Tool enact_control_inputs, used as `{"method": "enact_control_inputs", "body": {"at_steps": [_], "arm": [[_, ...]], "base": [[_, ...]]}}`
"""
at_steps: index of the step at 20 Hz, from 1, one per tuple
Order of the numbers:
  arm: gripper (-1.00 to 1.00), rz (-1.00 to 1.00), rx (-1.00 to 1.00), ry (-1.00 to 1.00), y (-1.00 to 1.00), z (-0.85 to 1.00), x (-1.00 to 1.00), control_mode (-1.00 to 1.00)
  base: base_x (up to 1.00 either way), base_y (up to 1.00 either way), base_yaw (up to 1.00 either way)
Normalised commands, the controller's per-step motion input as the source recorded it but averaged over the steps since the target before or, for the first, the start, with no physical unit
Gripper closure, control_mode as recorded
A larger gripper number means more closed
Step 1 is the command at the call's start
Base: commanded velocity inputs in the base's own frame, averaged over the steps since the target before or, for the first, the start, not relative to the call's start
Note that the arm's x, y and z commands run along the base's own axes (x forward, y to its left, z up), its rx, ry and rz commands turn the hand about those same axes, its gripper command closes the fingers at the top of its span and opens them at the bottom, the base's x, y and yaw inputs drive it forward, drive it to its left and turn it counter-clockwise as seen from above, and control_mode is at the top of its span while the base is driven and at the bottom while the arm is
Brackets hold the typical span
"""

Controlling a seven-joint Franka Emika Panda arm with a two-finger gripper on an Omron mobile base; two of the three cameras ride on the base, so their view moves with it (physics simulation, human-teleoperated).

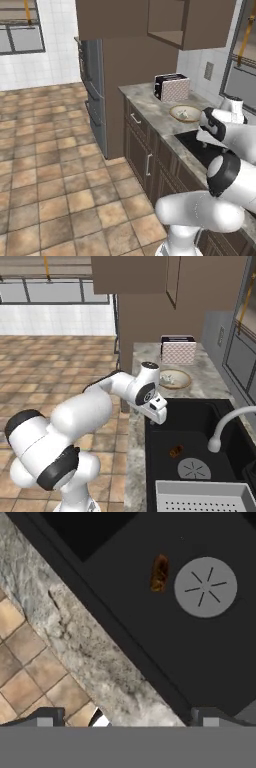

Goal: Pick the garlics from the cabinet and place them in one bowl. Pick the sweet potato from the sink and place it in the other bowl.

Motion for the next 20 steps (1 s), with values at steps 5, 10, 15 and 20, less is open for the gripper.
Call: {"method": "enact_control_inputs", "body": {"at_steps": [5, 10, 15, 20], "arm": [[-1.00, -0.14, 0.06, -0.05, -0.28, -0.62, 0.71, -1.00], [-1.00, -0.07, 0.00, -0.06, -0.26, -0.22, 0.35, -1.00], [-1.00, 0.13, -0.04, 0.00, -0.35, 0.13, 0.00, -1.00], [-1.00, 0.24, -0.02, 0.00, -0.24, -0.13, -0.01, -1.00]], "base": [[0.00, 0.00, 0.00], [0.00, 0.00, 0.00], [0.00, 0.00, 0.00], [0.00, 0.00, 0.00]]}}
